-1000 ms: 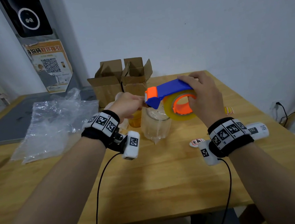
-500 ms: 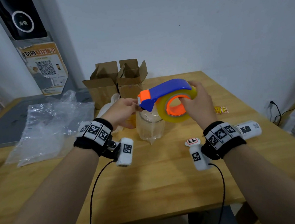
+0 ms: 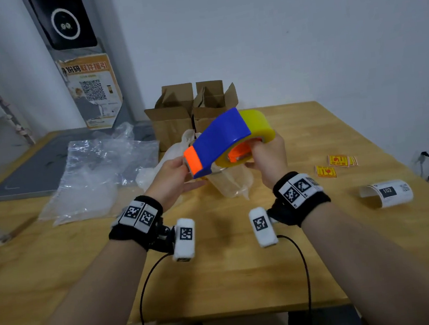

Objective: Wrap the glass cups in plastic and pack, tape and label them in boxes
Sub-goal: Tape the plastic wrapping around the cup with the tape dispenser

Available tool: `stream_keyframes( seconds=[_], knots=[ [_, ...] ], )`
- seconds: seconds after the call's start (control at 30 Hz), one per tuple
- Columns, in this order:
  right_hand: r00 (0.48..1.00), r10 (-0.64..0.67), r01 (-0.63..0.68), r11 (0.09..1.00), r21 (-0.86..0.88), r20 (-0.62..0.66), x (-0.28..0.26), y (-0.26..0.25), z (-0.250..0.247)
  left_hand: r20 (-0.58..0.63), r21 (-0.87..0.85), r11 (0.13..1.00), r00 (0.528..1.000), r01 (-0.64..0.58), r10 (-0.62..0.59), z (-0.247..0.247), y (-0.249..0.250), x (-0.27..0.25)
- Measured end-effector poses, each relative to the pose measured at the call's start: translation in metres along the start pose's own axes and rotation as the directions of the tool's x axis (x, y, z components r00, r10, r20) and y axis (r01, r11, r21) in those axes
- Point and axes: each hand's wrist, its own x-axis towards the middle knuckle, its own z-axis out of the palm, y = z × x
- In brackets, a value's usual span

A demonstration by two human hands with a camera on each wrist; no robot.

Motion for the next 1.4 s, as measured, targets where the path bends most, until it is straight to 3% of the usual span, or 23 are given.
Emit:
stream_keyframes(
  seconds=[0.17,0.43,0.73,1.0,1.23,1.4],
  knots=[
    [0.999,-0.029,0.031,0.997,0.071,-0.020,0.003,-0.004,0.013,-0.064,0.075,0.997,0.998,-0.014,0.019,-0.009,-0.011,0.006],
    [0.987,-0.037,0.060,0.987,0.147,-0.154,0.012,-0.011,0.003,-0.055,0.095,0.995,0.997,-0.042,0.048,-0.011,-0.014,0.013],
    [0.935,-0.263,0.257,0.965,-0.056,-0.240,0.019,-0.018,-0.016,-0.085,0.115,0.992,0.994,-0.054,0.064,-0.007,-0.011,0.011],
    [0.847,-0.498,0.447,0.856,-0.261,-0.182,0.022,-0.033,-0.038,-0.103,0.150,0.986,0.991,-0.069,0.085,0.000,-0.011,0.018],
    [0.825,-0.508,0.432,0.850,-0.302,-0.248,0.044,-0.036,-0.070,-0.149,0.180,0.982,0.985,-0.054,0.081,0.000,-0.017,0.023],
    [0.870,-0.444,0.361,0.869,-0.339,-0.214,0.062,-0.021,-0.077,-0.165,0.117,0.992,0.984,-0.051,0.070,0.005,-0.023,0.025]
  ],
)
